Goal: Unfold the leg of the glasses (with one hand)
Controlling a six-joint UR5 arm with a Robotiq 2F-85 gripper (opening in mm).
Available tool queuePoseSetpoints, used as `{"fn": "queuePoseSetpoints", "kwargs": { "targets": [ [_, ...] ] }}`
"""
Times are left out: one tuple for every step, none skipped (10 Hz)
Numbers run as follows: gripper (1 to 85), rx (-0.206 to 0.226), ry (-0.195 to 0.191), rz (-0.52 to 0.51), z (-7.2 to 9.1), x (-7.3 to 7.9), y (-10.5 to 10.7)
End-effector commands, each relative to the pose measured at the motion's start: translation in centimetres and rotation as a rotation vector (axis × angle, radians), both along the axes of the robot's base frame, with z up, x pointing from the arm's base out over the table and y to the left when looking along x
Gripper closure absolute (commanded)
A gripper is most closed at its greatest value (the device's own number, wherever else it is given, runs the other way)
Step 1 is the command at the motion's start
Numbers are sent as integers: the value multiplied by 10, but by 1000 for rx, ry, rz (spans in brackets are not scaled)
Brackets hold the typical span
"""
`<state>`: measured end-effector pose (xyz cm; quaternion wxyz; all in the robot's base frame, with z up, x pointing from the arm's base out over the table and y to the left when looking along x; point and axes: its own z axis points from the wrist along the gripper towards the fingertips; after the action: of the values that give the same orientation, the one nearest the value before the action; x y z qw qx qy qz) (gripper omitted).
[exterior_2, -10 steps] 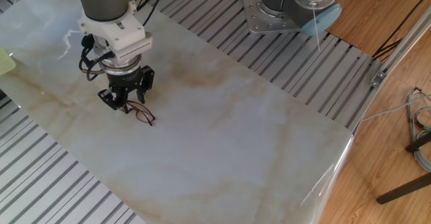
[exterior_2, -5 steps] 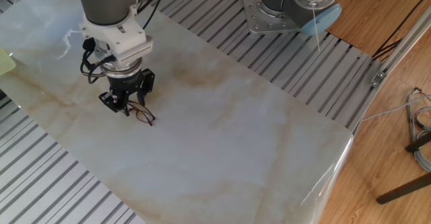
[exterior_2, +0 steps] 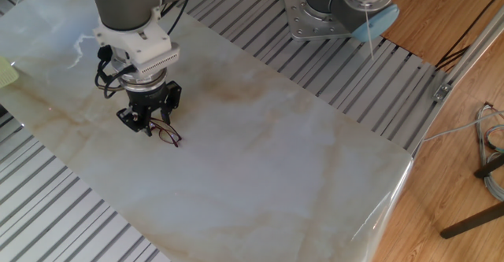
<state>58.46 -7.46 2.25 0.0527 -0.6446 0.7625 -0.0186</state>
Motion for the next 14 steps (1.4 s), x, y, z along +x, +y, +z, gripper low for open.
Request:
{"fn": "queuePoseSetpoints", "kwargs": {
  "targets": [
    [403,14,-8,-5,-2,-1,-1],
    [403,17,-8,-3,-2,-2,0],
    [407,20,-8,-2,-3,-2,1],
    [413,20,-8,-2,-3,-2,2],
    [417,17,-9,-2,-3,-2,1],
    [417,15,-10,1,-3,-2,0],
    [427,16,-10,1,-4,-3,0],
    [437,16,-10,1,-5,-3,0],
    [450,16,-8,2,-5,-3,0],
    [453,16,-8,2,-5,-3,0],
    [460,17,-8,-2,-6,-3,0],
    [463,17,-8,-2,-6,-3,0],
    [463,16,-8,0,-7,-3,-1],
    [463,16,-8,0,-8,-3,-1]
  ]
}}
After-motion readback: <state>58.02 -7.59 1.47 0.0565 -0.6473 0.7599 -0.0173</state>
